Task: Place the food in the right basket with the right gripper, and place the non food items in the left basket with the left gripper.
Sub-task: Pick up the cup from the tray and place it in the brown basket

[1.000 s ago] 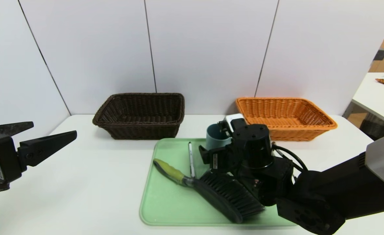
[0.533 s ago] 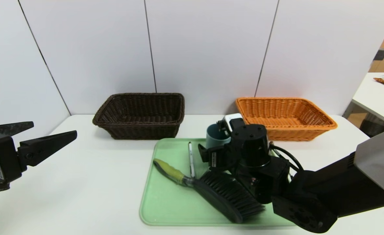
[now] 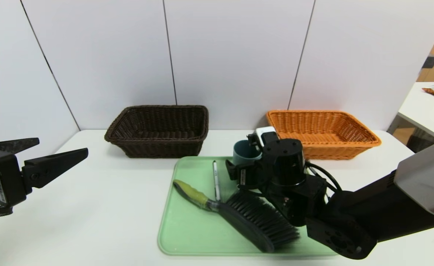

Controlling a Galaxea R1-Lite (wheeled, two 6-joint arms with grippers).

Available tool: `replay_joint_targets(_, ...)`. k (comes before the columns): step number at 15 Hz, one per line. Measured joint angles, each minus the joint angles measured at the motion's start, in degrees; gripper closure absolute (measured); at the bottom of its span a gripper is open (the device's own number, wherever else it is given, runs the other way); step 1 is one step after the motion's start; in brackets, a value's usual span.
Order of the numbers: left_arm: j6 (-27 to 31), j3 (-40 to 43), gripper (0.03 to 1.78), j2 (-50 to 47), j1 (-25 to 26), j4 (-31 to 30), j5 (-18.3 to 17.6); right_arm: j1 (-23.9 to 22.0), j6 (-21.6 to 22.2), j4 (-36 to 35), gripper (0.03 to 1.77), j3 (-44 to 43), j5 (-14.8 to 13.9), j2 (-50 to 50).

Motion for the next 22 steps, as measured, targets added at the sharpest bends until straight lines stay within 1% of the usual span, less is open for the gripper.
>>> replay_joint_targets(7, 0.0, 0.06, 0.12, 0.37, 0.0, -0.09, -0.09, -0.39, -0.01, -2.51, 0.1, -1.11, 0.02, 2.43)
replay_joint_targets(9, 0.0, 0.15, 0.12, 0.45, 0.02, -0.06, -1.05, -0.76, 0.0, -3.45, 0.1, -1.66, 0.09, 3.25)
replay_joint_targets(11, 0.0, 0.15, 0.12, 0.56, 0.02, -0.09, -1.23, -1.0, -0.01, -3.62, 0.1, -1.88, 0.09, 4.02)
replay_joint_targets(12, 0.0, 0.11, 0.12, 0.69, 0.0, -0.09, -1.24, -1.18, -0.09, -3.72, 0.21, -2.07, 0.24, 4.29)
replay_joint_targets(14, 0.0, 0.05, 0.12, 1.02, 0.0, -0.09, -1.24, -1.66, -0.15, -4.47, 0.55, -2.4, 1.13, 4.71)
replay_joint_targets(15, 0.0, 0.02, 0.12, 1.13, 0.0, -0.09, -1.24, -1.88, -0.21, -4.58, 0.63, -2.6, 1.32, 4.83)
replay_joint_targets(19, 0.0, 0.0, 0.12, 1.68, 0.0, -0.11, -1.24, -2.35, -0.32, -4.91, 0.65, -3.1, 1.62, 5.16)
replay_joint_targets(21, 0.0, -0.09, 0.12, 1.83, 0.0, -0.11, -1.24, -2.35, -0.89, -6.4, 0.65, -3.28, 3.25, 5.12)
replay_joint_targets(22, 0.0, -0.13, 0.12, 1.85, 0.0, -0.09, -1.24, -2.32, -1.55, -7.23, 0.65, -3.56, 3.47, 4.94)
